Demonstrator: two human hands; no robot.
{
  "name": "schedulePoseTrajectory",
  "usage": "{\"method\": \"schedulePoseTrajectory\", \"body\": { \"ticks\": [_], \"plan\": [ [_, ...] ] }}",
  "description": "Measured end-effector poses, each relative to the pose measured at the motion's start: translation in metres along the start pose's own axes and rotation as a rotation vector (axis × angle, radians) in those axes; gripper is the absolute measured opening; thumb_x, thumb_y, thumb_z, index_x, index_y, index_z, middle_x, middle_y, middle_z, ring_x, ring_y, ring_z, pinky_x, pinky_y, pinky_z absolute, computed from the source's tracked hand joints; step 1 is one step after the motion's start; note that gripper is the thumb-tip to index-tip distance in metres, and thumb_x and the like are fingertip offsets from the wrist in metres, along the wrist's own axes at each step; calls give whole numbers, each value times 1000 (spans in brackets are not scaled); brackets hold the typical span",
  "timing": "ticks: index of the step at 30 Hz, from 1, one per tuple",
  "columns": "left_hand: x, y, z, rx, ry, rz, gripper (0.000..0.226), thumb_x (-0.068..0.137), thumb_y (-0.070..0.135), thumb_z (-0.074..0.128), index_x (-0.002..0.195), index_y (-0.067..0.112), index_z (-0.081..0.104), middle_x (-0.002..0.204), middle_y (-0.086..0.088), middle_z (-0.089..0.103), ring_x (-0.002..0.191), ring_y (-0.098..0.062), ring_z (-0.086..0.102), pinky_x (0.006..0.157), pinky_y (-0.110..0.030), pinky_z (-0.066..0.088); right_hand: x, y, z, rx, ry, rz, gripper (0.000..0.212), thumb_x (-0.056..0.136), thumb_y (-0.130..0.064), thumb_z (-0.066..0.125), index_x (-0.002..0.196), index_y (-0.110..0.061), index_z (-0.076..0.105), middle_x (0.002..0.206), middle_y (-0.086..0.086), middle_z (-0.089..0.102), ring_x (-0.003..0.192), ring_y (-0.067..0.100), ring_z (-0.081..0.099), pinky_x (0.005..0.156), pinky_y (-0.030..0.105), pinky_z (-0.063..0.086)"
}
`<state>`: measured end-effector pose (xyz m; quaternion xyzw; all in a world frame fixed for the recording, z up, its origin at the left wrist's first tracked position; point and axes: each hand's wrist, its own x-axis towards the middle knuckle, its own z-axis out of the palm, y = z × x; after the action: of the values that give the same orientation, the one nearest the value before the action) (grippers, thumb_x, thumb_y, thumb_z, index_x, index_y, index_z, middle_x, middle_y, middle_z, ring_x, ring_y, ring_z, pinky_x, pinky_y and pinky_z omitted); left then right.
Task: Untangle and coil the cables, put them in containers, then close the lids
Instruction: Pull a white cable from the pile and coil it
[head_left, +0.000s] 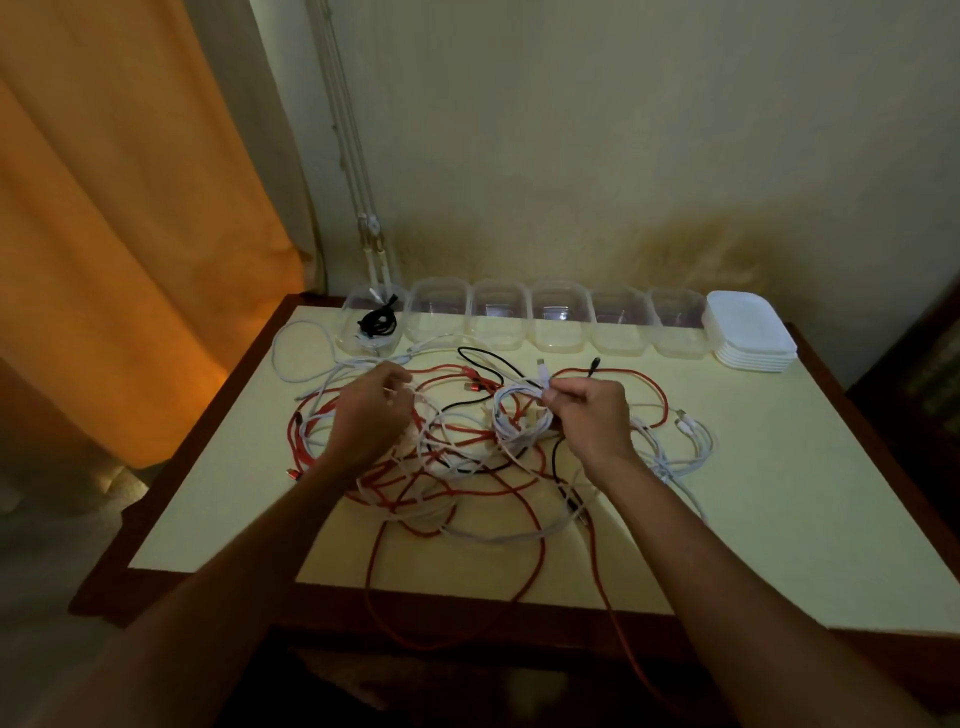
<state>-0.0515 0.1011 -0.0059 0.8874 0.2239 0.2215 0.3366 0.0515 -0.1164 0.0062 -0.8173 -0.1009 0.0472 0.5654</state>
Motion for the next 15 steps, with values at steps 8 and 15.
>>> {"method": "schedulePoseTrajectory", "body": {
  "ticks": [8,15],
  "plan": [
    [52,-89,4,592,-350,-113,62,90,66,40,142,33,33,152,-2,33,140,-27,29,107,-63,29,61,-30,51,-272,-208,-228,30,92,-7,66,122,-4,68,116,15,71,106,23,68,90,24,49],
    [40,-105,39,719,-307,-130,82,82,63,-10,155,30,7,163,-7,10,150,-30,7,116,-60,7,152,-49,112,-369,-254,-381,22,93,-3,63,114,-1,71,107,16,73,90,17,68,79,24,49]
  ]
}}
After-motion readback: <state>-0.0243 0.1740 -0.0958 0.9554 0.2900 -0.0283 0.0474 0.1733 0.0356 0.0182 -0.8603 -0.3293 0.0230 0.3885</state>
